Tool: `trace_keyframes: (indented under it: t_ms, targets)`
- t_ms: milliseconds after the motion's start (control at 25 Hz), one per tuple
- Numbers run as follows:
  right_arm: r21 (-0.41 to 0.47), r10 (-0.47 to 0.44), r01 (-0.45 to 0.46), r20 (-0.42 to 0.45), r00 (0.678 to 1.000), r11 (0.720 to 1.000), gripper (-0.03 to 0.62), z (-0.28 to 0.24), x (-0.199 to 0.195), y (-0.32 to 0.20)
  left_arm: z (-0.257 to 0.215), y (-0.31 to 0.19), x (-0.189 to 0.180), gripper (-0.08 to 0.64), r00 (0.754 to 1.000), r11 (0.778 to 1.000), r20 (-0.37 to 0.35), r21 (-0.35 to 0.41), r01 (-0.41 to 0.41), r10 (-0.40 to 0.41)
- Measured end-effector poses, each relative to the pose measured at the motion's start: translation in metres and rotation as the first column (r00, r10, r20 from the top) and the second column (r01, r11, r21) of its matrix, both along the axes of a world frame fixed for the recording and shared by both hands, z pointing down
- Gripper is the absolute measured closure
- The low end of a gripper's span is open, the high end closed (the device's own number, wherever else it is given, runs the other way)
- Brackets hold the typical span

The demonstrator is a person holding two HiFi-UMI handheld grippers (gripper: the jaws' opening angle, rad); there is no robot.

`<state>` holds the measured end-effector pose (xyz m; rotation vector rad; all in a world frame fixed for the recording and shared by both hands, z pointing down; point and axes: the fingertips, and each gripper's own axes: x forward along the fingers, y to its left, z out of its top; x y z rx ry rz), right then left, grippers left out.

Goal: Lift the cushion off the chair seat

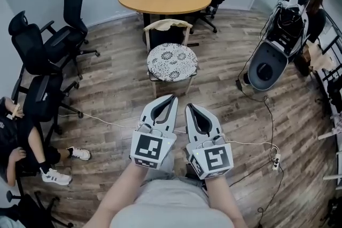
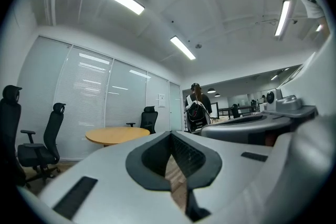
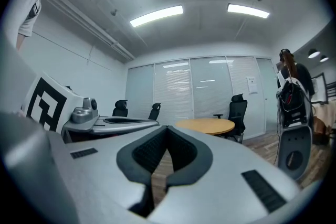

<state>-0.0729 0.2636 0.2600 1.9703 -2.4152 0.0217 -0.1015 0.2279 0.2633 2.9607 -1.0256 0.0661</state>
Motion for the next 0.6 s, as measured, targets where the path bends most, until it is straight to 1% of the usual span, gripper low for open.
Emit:
trace_keyframes:
  t_ms: [160, 320, 600]
  targets:
    - [-0.016, -0.023, 0.023, -0.010, 1.000, 1.000, 0.573, 0.004, 0.009, -0.048, 0.004, -0.045, 0.013, 0.568, 1.000, 1.000, -0.001, -0.012, 0.011, -0.011]
    - [-0.046, -0.022, 0.021, -0.004, 1.000, 0.999, 0.574, 0.014, 0.023, -0.092, 0.012, -0.087, 0.028, 0.568, 1.000, 1.000, -0.004, -0.028, 0.005, -0.005]
    - [-0.071, -0.022, 0.021, -0.014, 1.000, 0.997, 0.574, 0.021, 0.041, -0.149, 0.019, -0.142, 0.044, 0.568, 1.000, 0.999, -0.014, -0.052, 0.007, -0.007]
